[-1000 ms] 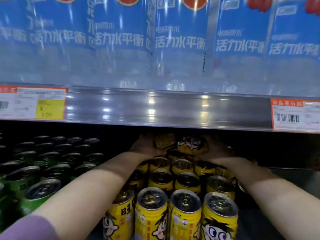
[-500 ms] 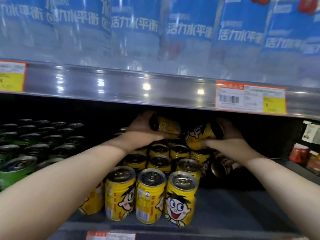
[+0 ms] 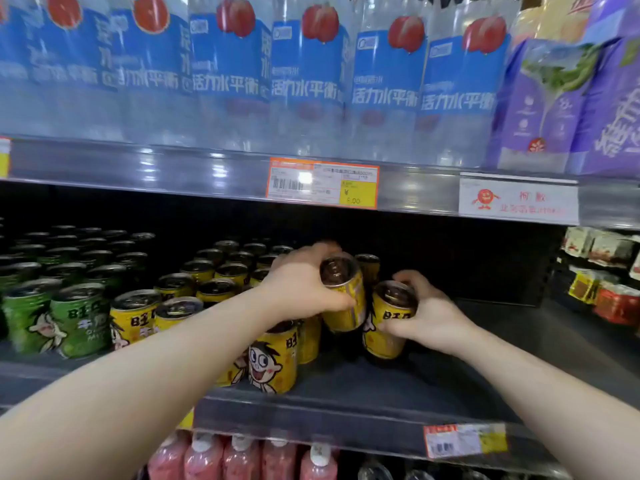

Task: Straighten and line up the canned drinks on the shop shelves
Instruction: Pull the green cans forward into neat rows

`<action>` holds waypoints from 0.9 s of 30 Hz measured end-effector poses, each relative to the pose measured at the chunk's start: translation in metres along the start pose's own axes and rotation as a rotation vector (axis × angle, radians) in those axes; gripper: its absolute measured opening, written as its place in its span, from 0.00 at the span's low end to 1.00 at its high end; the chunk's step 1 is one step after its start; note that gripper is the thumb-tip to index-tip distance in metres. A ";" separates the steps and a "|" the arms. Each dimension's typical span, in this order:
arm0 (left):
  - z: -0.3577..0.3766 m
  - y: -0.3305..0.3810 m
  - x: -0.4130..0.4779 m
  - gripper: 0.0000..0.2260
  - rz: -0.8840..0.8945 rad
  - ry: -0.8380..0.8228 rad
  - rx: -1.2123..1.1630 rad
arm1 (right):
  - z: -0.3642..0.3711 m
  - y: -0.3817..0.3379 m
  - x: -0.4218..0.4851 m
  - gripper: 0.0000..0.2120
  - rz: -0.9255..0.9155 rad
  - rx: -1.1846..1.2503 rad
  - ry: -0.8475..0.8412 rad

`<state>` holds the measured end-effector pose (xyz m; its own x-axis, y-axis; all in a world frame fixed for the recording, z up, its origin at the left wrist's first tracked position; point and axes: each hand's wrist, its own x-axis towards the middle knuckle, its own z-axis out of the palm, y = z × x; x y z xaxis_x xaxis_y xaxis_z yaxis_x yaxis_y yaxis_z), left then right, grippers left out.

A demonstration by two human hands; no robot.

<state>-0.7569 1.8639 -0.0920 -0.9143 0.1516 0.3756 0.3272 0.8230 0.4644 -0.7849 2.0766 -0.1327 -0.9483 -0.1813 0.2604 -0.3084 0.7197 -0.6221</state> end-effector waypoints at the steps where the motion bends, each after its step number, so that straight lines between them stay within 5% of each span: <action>1: 0.003 0.003 -0.005 0.32 0.001 -0.019 0.070 | 0.004 0.005 0.000 0.43 0.005 -0.013 -0.033; 10: 0.029 0.007 -0.032 0.30 -0.085 -0.169 0.481 | 0.030 0.016 -0.007 0.40 -0.066 0.176 -0.231; 15: 0.036 -0.001 -0.031 0.31 -0.069 -0.237 0.529 | 0.034 0.025 -0.009 0.50 -0.018 0.269 -0.242; 19: 0.037 -0.008 -0.030 0.36 -0.054 -0.294 0.520 | 0.044 0.033 -0.015 0.38 0.055 0.278 -0.290; 27: 0.044 -0.013 -0.032 0.39 0.022 -0.226 0.611 | 0.061 0.048 -0.017 0.42 0.080 0.324 -0.237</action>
<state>-0.7419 1.8727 -0.1451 -0.9584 0.2288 0.1705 0.2129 0.9712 -0.1066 -0.7880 2.0733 -0.2121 -0.9497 -0.3096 0.0481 -0.2045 0.4963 -0.8437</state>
